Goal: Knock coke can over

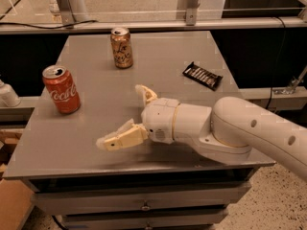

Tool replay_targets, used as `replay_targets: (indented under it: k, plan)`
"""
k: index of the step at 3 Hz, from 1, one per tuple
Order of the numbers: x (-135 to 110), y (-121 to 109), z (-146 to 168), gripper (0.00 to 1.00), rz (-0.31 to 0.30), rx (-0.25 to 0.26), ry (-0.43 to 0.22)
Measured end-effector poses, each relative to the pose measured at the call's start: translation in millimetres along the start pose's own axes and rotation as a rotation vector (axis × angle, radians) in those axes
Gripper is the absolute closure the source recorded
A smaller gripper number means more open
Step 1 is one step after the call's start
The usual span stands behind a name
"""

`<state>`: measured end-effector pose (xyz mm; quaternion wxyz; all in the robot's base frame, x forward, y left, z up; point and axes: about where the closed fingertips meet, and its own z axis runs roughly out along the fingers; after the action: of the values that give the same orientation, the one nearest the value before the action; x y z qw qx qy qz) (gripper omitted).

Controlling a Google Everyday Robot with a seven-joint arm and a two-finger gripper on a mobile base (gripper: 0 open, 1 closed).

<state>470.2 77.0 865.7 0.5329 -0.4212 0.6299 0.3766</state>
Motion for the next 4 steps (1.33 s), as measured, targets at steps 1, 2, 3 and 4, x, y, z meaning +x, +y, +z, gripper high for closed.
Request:
replay_targets:
  k: [1, 2, 3, 4]
  plan:
    - [-0.4, -10.0, 27.7, 0.0, 0.016, 0.042, -0.025]
    - [-11.2, -18.8, 55.7, 0.0, 0.014, 0.046, -0.044]
    - [-23.0, -23.4, 86.3, 0.0, 0.007, 0.031, -0.062]
    - [-29.0, -27.2, 114.4, 0.0, 0.004, 0.007, -0.065]
